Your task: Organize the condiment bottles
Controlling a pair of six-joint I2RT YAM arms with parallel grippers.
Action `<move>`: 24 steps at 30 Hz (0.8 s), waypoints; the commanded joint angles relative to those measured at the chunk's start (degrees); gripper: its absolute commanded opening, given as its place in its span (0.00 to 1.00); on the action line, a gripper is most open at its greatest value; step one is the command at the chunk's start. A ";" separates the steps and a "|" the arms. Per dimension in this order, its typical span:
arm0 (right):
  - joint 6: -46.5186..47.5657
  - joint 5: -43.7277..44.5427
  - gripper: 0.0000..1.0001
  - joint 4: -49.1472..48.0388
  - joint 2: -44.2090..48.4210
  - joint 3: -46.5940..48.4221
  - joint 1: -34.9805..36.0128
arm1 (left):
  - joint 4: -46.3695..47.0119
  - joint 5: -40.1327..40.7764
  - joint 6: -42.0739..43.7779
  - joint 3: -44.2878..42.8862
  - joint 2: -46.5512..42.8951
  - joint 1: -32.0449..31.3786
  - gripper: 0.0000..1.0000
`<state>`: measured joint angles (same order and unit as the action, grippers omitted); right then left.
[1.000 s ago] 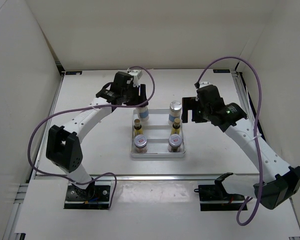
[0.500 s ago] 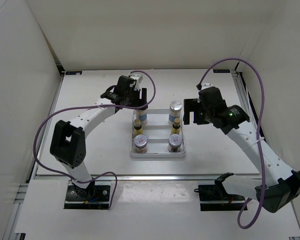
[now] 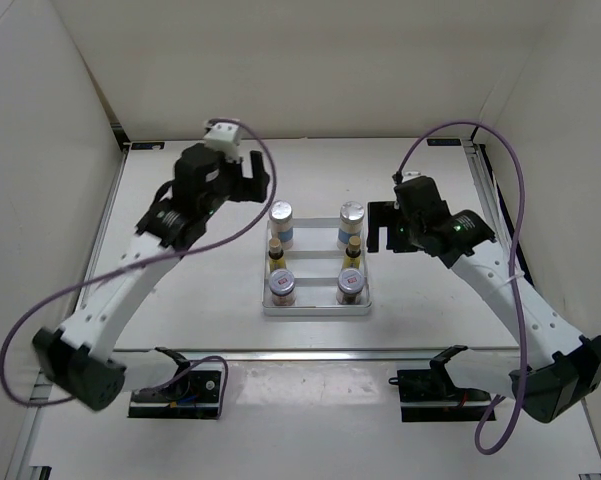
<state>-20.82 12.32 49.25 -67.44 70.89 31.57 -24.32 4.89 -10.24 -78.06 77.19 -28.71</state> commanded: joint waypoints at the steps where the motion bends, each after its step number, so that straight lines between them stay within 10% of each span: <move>1: -1.07 1.12 1.00 0.32 1.43 -1.98 0.07 | 1.80 11.18 4.53 8.43 -10.46 0.41 1.00; 13: -1.59 3.33 1.00 -2.06 5.74 -7.26 0.07 | 4.44 18.22 1.19 37.62 -35.70 4.98 1.00; 24: -2.12 3.33 1.00 -2.58 8.02 -8.31 0.07 | 5.60 21.22 3.12 37.02 -36.23 4.45 1.00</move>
<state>-22.20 14.70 48.29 -61.60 62.81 31.57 -19.92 24.18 -7.66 -39.75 41.52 -24.12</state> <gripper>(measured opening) 0.998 0.998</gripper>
